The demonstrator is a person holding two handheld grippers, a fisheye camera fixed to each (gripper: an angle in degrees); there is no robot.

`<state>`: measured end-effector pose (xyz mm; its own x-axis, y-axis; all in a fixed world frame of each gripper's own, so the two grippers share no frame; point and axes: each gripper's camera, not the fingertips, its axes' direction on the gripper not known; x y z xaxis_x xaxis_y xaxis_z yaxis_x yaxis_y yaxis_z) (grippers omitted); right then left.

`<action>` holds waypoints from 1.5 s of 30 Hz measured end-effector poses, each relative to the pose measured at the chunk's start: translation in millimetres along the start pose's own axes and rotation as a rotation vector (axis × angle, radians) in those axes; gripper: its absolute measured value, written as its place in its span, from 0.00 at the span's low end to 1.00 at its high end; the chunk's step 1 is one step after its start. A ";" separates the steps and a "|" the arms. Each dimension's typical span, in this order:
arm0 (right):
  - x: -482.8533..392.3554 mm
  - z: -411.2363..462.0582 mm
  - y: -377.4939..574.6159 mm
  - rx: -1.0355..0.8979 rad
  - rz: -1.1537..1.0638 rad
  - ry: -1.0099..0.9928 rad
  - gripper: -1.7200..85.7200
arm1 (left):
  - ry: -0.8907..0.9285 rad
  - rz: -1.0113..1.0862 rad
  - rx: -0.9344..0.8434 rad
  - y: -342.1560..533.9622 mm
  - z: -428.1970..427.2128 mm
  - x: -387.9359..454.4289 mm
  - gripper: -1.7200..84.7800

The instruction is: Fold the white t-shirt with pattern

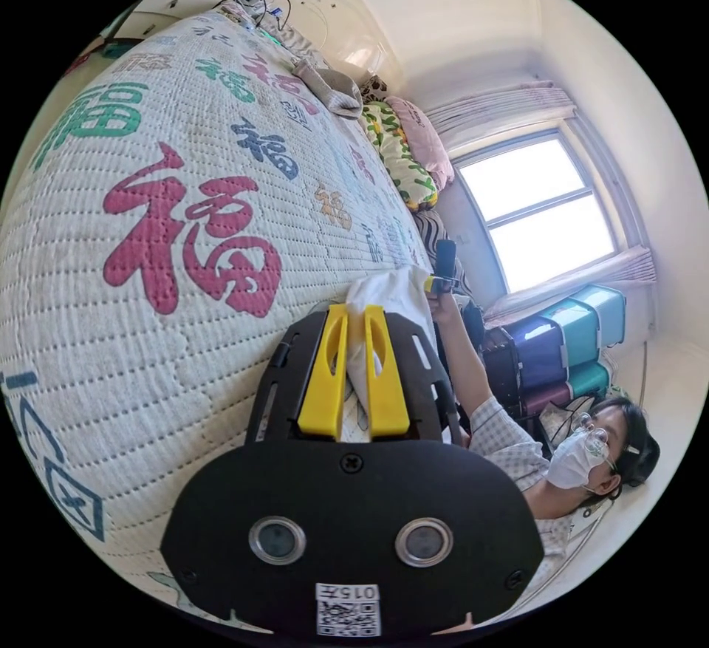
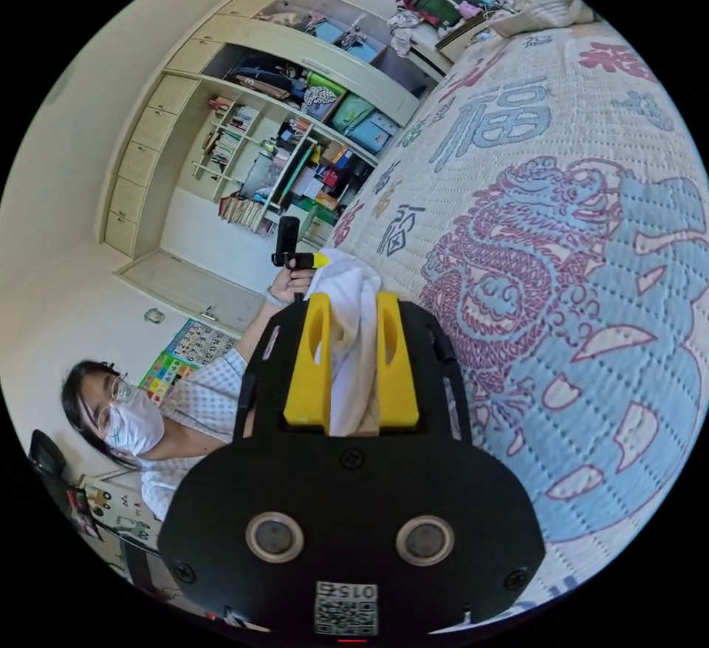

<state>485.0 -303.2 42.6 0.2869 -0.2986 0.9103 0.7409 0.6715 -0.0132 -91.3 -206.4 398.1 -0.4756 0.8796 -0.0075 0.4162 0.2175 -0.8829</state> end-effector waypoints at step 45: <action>-416.1 232.7 317.1 -0.148 -0.573 0.749 0.11 | -0.346 0.839 -0.198 341.5 62.7 410.6 0.10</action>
<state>459.3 191.8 -244.1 0.1331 -0.9465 0.2940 0.9439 0.2115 0.2536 -193.1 202.5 64.0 -0.1503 0.6132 -0.7755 0.8381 -0.3371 -0.4290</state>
